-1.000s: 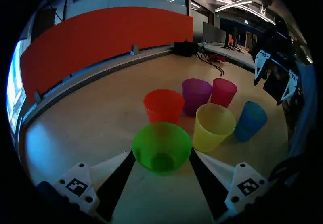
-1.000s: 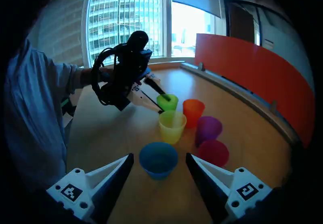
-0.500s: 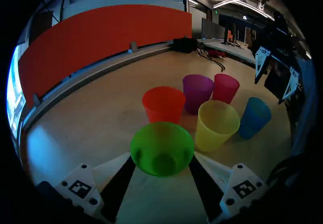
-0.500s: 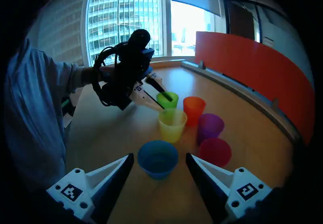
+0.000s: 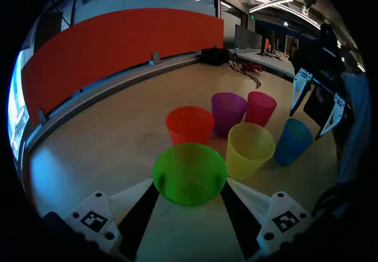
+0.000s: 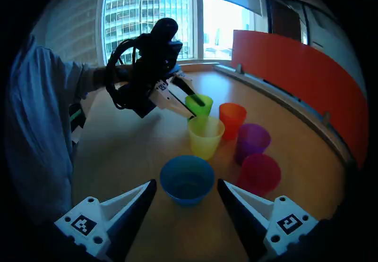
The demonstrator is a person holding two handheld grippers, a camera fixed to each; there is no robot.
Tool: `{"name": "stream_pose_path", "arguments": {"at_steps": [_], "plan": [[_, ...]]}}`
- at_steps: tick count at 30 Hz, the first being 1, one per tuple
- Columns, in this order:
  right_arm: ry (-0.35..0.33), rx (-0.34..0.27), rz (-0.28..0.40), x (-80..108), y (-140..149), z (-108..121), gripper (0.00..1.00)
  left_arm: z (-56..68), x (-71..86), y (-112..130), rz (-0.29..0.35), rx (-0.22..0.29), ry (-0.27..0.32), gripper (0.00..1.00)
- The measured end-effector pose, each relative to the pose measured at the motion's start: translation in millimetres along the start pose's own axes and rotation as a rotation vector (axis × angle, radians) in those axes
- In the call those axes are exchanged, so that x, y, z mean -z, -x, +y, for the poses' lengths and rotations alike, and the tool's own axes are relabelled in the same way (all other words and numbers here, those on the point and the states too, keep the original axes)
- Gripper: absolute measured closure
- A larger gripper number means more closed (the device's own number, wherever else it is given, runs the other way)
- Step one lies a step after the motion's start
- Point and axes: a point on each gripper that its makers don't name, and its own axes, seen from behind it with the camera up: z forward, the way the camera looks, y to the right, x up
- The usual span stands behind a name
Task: Pour water
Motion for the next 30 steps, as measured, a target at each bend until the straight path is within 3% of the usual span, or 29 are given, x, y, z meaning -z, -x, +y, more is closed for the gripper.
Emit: {"name": "stream_pose_path", "arguments": {"at_steps": [20,24,30], "plan": [[0.014,0.006,-0.032,-40.6,18,2,0.01,-0.3,23.3,-22,0.064,0.005,-0.006,0.16],[0.014,-0.004,-0.037,-43.8,20,1,0.10,-0.7,25.4,-23,0.069,0.008,-0.008,0.16],[0.027,-0.002,-0.019,-46.5,19,0,0.12,-0.6,29.8,-24,0.078,0.016,-0.010,0.16]]}}
